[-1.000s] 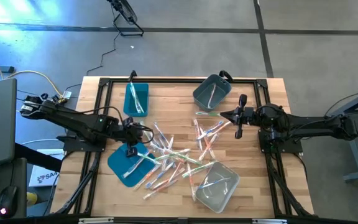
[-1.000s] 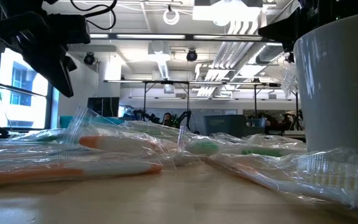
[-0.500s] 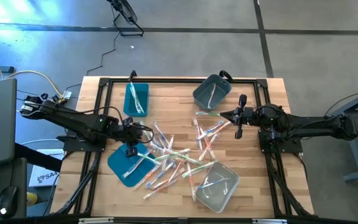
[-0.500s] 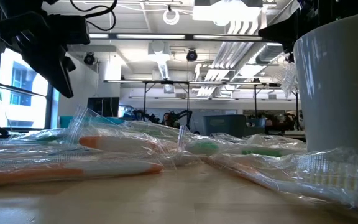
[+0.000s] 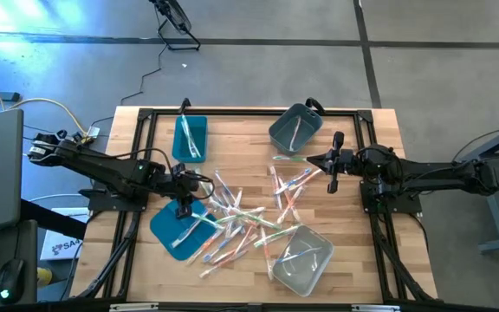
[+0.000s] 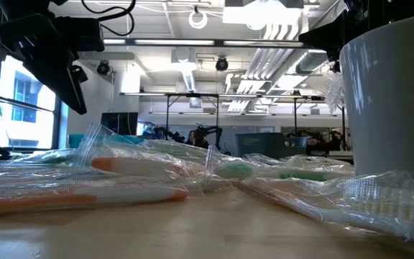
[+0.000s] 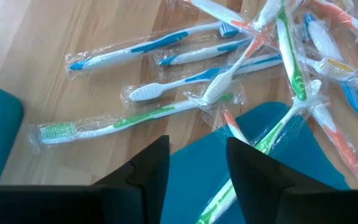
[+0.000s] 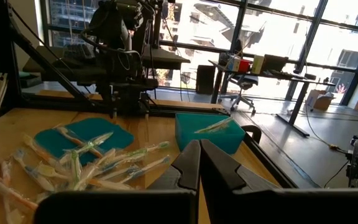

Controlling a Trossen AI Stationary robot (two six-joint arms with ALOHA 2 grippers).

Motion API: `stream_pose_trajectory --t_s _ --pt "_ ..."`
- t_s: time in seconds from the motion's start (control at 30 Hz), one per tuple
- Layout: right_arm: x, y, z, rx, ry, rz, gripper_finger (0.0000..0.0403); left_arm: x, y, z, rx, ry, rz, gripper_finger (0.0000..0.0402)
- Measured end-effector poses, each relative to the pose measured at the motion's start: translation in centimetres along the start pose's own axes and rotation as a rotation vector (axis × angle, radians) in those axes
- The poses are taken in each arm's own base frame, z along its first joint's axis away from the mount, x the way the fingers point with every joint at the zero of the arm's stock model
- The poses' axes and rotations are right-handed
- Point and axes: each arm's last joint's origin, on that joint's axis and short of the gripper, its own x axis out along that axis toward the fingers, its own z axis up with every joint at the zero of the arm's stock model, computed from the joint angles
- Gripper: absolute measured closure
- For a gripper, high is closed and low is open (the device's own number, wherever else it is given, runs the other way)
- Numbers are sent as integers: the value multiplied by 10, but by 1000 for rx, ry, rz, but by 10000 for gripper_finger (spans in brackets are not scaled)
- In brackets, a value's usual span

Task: Pick & Place Toothbrushes
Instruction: Put the green toothbrush into the blue bin

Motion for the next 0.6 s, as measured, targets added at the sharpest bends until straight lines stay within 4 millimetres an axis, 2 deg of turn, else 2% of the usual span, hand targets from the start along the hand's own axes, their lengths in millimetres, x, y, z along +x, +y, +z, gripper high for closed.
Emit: stream_pose_trajectory --t_s 0.37,0.6 --pt "0 0 0 0 0 0 400 0 0 0 0 1 -5 245" --pt "0 0 0 0 0 0 400 4 -4 -1 2 57 -90 245"
